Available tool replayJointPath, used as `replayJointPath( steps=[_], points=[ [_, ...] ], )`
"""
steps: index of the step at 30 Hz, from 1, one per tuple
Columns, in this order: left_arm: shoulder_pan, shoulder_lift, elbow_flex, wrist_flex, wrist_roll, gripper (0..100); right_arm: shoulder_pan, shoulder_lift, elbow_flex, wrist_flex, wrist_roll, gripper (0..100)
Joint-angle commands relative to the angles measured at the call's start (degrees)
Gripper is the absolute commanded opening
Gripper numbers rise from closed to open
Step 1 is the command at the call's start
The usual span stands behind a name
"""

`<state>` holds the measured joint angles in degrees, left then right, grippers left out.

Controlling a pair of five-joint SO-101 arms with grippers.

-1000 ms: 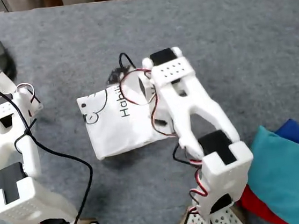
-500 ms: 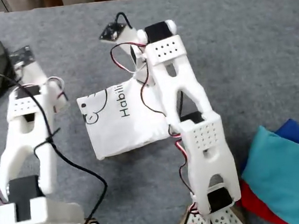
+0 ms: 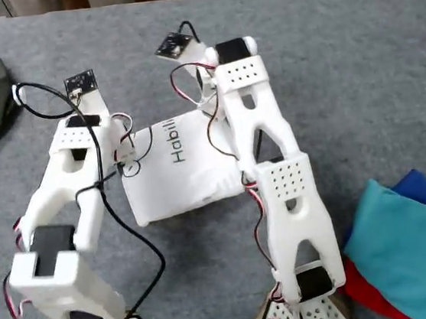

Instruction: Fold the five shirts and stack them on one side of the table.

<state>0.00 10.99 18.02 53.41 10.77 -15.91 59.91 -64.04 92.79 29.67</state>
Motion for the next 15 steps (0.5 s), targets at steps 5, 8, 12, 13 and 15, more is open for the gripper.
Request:
replayJointPath(
  steps=[5, 8, 12, 13, 15],
  points=[
    [-3.5, 11.3, -14.3, 6.4, 0.6, 2, 1.4, 2.2, -3.0, -3.3, 2.4, 0.5],
    [-4.3, 12.3, -16.3, 7.6, 0.6, 2, 1.0, 0.9, -4.6, 0.5, 2.2, 0.5],
    [-4.2, 10.6, -16.6, 7.8, 0.6, 2, -0.1, -4.2, -14.3, 7.2, 2.0, 0.5],
    [-4.0, 9.5, -16.3, 7.8, 0.6, 2, -0.1, -5.4, -16.7, 8.5, 2.0, 0.5],
    [-3.9, 6.5, -15.9, 7.9, 0.6, 2, 0.2, -7.9, -18.3, 9.7, 1.9, 0.5]
  ],
)
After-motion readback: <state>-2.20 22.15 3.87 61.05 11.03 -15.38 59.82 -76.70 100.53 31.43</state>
